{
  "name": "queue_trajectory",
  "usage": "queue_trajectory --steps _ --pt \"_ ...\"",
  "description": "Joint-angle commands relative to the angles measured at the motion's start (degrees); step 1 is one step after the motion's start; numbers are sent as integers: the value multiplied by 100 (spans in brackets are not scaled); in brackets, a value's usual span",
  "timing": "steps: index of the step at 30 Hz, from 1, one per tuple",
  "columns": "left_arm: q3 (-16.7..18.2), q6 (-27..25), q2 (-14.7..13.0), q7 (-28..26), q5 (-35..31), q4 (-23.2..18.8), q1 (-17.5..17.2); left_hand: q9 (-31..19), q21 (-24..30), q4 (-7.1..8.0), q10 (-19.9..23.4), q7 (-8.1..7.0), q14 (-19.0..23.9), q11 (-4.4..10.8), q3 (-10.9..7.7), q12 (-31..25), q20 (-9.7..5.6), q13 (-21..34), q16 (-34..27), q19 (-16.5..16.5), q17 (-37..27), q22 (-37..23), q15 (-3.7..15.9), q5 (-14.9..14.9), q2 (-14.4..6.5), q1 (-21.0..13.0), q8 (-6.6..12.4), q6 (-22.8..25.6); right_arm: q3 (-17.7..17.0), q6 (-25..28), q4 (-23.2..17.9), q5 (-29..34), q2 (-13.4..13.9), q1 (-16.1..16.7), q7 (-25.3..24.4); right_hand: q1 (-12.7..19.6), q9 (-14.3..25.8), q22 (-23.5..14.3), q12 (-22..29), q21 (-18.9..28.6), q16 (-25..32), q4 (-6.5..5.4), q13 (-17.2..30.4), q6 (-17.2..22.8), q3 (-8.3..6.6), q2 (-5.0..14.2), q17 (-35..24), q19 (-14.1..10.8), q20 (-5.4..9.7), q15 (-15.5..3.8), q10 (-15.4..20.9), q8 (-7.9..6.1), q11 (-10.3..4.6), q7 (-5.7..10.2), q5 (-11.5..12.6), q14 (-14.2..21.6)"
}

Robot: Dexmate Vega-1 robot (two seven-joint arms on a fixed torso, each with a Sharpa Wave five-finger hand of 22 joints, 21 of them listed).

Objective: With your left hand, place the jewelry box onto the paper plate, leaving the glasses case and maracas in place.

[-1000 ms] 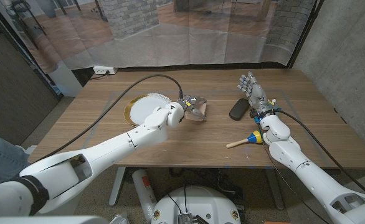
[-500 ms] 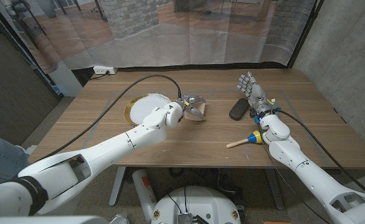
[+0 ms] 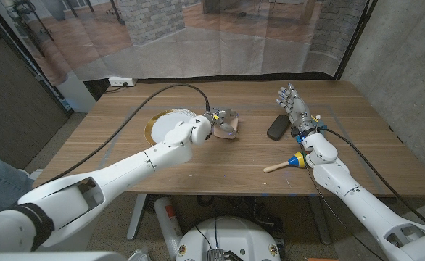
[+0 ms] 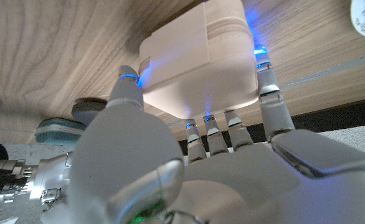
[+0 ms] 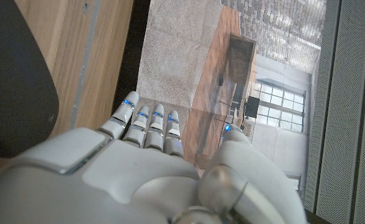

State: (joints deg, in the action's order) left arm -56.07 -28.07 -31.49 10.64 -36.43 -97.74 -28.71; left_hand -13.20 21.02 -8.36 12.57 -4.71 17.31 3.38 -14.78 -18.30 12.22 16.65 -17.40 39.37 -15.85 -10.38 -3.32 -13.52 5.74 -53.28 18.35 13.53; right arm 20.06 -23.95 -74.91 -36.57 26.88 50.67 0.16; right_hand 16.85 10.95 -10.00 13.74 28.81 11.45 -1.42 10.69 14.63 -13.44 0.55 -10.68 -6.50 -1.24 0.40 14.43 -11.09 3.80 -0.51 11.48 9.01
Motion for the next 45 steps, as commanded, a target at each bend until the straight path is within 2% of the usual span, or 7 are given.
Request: queue_trajectory --steps 1,5,17,31,45 --pt "55 54 -88 102 15 -153 53 -10 -22 19 55 -1 413 3 -74 -30 -197 23 -20 134 -36 -17 358 66 -834 -895 28 79 -14 -14 -6 8 -15 -8 -34 -3 16 -12 -11 -14 -13 33 12 21 -11 47 -7 -13 -13 -15 49 -33 15 6 17 52" --pt "122 6 -130 110 42 -255 9 -11 -28 27 75 -6 420 54 -74 -35 -207 32 -19 136 -45 -19 363 97 -835 -895 32 93 -17 -20 -12 13 -13 -12 -39 -4 16 -13 -13 -23 -13 36 12 21 -10 47 -6 -16 -13 -17 51 -33 14 8 17 56" --pt "323 -150 -333 93 71 -673 -162 -14 -52 42 135 21 476 66 -80 -48 -232 59 -27 119 -67 -24 377 167 -843 -906 56 165 1 20 13 -8 10 -35 38 -10 16 -14 -17 -50 -12 42 13 23 -6 52 -7 -28 -14 -22 62 -33 14 8 15 66" --pt "670 -253 -696 -18 124 -1346 -520 -15 -75 49 213 7 514 116 -95 -64 -237 87 -23 106 -88 -29 384 220 -855 -931 71 213 24 68 -61 15 30 -59 39 -11 16 -15 -17 -77 -12 51 13 33 -5 58 -6 -42 -10 -23 83 -37 10 5 14 77" --pt "837 -237 -880 -21 52 -1679 -722 -16 -101 63 279 13 566 175 -101 -72 -263 113 -22 78 -106 -34 411 254 -858 -935 83 253 80 101 -55 49 -7 -98 36 -14 16 -16 -15 -102 -12 59 13 31 -2 62 -6 -57 -7 -36 107 -35 1 4 13 87"
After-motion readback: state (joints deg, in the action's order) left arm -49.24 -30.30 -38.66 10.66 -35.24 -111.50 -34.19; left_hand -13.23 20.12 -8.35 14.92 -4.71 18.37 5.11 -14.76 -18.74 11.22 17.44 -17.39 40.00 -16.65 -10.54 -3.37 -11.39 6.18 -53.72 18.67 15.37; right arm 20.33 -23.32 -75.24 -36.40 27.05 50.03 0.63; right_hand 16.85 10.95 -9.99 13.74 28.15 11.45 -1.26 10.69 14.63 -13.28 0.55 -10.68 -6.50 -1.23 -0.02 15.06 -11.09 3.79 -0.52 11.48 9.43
